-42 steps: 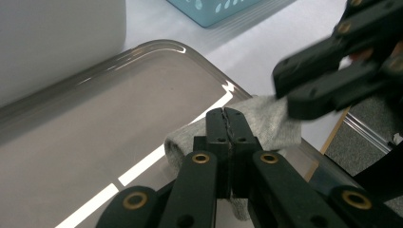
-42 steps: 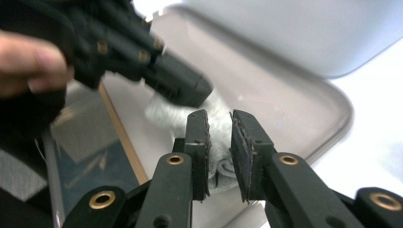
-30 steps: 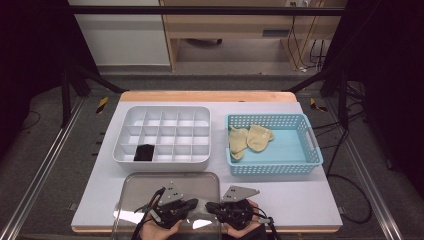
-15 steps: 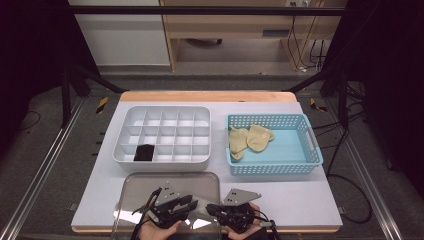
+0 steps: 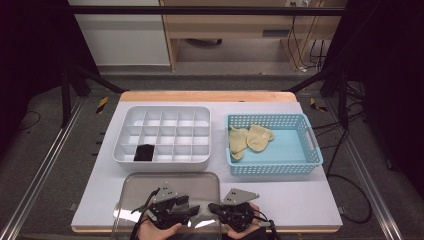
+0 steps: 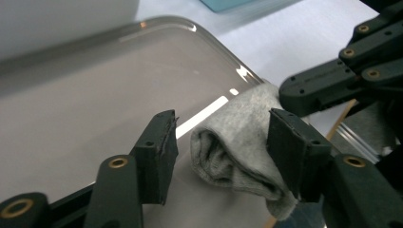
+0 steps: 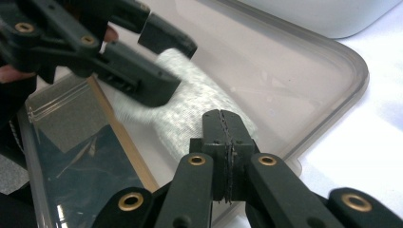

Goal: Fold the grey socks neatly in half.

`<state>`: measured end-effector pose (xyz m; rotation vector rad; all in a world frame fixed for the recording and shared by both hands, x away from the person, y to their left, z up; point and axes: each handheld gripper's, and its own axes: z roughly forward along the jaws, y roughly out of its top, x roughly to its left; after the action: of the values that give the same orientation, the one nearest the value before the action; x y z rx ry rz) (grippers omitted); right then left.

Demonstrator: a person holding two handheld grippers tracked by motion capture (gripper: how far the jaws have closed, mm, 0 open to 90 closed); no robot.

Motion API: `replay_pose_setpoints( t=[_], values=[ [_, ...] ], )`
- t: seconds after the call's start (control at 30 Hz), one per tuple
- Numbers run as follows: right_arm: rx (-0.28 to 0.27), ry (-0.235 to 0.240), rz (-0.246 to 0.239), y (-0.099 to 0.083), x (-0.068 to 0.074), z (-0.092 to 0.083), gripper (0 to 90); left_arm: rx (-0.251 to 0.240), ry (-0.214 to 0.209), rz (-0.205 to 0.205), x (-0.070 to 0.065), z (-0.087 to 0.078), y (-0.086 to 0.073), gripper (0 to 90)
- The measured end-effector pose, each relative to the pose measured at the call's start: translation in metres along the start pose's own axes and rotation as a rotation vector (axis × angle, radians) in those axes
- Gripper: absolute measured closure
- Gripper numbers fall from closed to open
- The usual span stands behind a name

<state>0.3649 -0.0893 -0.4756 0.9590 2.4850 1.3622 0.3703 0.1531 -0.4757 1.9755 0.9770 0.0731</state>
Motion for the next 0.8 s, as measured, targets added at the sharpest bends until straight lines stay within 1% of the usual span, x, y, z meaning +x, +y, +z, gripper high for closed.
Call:
replay_pose_setpoints(
  t=[0.07, 0.23, 0.3, 0.33, 0.37, 0.43, 0.5, 0.57, 0.67, 0.7, 0.8],
  values=[
    [0.000, -0.003, 0.001, 0.000, 0.000, 0.001, 90.0, 0.002, -0.017, -0.014, 0.001, 0.000, -0.003, 40.5],
    [0.001, 0.000, 0.003, -0.001, -0.001, 0.001, 90.0, 0.015, -0.056, -0.031, 0.001, 0.003, -0.008, 41.2],
    [0.001, -0.002, 0.006, -0.001, -0.001, 0.001, 90.0, 0.018, -0.071, -0.033, 0.000, 0.003, -0.009, 44.2],
    [-0.001, -0.001, 0.007, -0.001, -0.001, 0.001, 90.0, 0.020, -0.079, -0.033, -0.001, 0.003, -0.009, 47.6],
    [0.000, -0.001, 0.008, -0.001, -0.001, 0.001, 90.0, 0.025, -0.077, -0.029, -0.003, 0.002, -0.009, 50.9],
    [-0.004, -0.003, 0.010, -0.001, -0.001, 0.001, 90.0, 0.031, -0.065, -0.018, -0.005, 0.002, -0.008, 52.7],
    [-0.009, -0.001, 0.012, -0.002, -0.001, 0.001, 90.0, 0.037, -0.056, -0.017, -0.007, 0.001, -0.007, 55.6],
    [-0.012, 0.003, 0.022, -0.002, -0.002, 0.001, 89.9, 0.038, -0.048, -0.010, -0.010, 0.000, -0.006, 59.7],
    [-0.030, 0.011, 0.031, -0.001, -0.004, -0.003, 88.9, 0.036, -0.040, 0.006, -0.013, -0.002, -0.004, 64.3],
    [-0.037, 0.007, 0.032, 0.000, -0.006, -0.005, 88.0, 0.036, -0.040, 0.012, -0.014, -0.002, -0.004, 65.0],
    [-0.074, -0.020, 0.045, 0.002, -0.013, -0.014, 86.1, 0.018, -0.060, 0.013, -0.015, -0.005, 0.001, 66.2]
  ],
)
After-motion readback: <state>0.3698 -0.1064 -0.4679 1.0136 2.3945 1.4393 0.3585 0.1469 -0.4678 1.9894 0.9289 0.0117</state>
